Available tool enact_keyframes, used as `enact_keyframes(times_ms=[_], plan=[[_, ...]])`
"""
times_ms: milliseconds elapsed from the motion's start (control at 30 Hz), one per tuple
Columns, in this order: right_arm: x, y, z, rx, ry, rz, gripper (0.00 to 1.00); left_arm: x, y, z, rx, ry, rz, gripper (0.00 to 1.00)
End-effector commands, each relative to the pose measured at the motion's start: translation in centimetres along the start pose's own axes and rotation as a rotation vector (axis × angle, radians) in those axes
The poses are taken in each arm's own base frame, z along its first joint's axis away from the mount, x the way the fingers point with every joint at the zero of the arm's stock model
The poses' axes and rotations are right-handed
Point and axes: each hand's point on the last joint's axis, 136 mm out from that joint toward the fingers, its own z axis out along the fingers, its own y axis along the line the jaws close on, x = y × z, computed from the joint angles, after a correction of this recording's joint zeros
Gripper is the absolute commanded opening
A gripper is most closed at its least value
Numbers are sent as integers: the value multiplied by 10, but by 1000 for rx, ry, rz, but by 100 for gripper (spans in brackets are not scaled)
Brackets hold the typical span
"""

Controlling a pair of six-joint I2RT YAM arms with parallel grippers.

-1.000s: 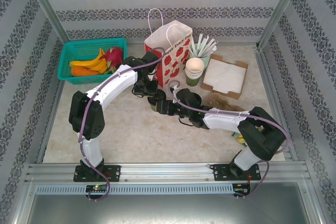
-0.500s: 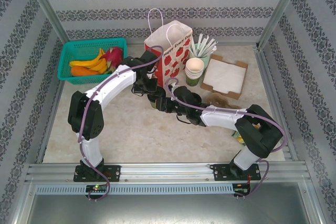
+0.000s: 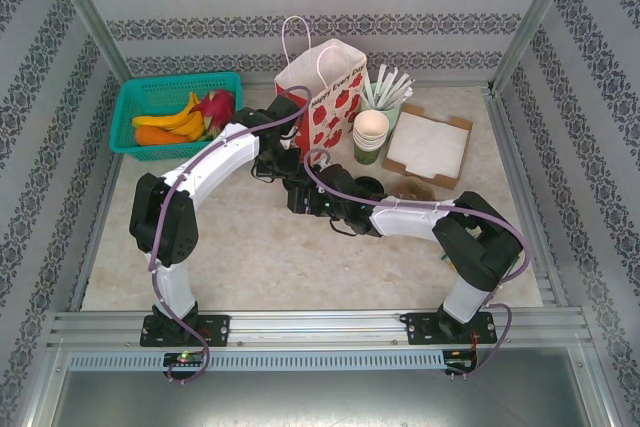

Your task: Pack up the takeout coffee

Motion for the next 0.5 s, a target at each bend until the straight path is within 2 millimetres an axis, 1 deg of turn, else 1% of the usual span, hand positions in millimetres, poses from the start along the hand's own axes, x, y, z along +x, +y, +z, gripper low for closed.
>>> enact_keyframes(times_ms=[0,67,100,200,267,367,467], plan=[[-16,3,-17,-11,-78,8,76,37,8,30,-63,175,21,0],[-17,14,-30,-75,-87,-60,77,36,10,29,-71,171,26,0],[-16,15,-36,-82,-89,-87,77,35,10,28,-75,166,28,0],[-22,5,-46,-52,-102,-87,78,32,10,25,-77,156,33,0],[-28,-4,-48,-47,-118,-52,78,32,9,25,-77,155,37,0],[-34,-11,-47,-26,-125,-43,72,32,9,24,-77,155,40,0],[-36,-15,-45,-17,-131,-33,62,33,9,25,-73,161,39,0]])
